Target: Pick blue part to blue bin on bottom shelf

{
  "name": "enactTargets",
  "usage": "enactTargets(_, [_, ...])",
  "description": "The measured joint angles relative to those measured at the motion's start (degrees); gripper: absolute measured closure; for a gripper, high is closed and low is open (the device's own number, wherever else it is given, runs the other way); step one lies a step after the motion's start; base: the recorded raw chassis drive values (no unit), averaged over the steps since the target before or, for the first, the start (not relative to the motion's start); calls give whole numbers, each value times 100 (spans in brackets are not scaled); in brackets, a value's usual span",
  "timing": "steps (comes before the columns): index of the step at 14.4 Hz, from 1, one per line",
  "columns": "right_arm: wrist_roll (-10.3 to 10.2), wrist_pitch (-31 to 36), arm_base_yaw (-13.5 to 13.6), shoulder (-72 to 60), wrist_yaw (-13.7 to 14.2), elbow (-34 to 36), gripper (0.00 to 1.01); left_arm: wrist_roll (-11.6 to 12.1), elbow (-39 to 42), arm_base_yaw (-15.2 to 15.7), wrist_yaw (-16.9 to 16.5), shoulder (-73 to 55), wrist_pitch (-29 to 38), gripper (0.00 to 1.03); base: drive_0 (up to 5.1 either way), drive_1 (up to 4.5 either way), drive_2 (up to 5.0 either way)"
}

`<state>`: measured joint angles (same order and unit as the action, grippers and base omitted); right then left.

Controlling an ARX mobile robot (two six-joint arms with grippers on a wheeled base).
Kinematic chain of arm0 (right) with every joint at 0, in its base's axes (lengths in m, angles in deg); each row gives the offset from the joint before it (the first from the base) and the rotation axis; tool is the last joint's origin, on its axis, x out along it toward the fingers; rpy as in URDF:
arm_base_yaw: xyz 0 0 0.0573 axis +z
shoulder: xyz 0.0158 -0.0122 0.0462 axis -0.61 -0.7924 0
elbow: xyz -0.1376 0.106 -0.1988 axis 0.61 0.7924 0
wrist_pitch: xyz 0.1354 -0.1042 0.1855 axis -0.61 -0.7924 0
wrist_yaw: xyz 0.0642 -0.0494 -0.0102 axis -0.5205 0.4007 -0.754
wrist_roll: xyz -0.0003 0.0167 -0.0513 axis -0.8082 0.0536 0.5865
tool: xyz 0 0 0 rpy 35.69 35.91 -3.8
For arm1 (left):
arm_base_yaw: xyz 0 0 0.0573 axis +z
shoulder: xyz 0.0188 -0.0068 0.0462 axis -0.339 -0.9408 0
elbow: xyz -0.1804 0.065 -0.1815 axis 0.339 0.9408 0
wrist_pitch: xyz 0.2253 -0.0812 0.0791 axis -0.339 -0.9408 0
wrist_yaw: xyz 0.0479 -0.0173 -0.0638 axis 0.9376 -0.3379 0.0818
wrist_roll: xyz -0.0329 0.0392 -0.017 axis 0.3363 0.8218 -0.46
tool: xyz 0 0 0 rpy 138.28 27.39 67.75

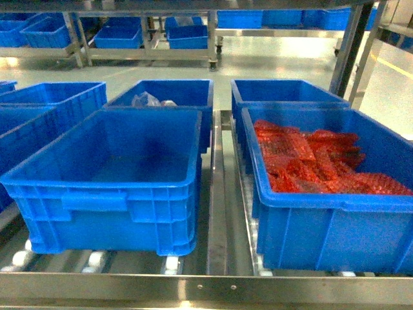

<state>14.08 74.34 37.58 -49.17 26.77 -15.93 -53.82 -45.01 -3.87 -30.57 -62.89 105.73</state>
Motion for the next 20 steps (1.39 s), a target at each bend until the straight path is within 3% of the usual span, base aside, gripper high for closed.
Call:
enactTargets(13, [2, -2, 0, 0, 2, 0, 3, 0, 4, 0, -4, -2, -11, 60, 0, 0, 0])
enactTargets(20, [2, 7, 0, 0, 2, 0, 3, 0, 7, 0, -4, 2, -2, 60, 3, 406, -400])
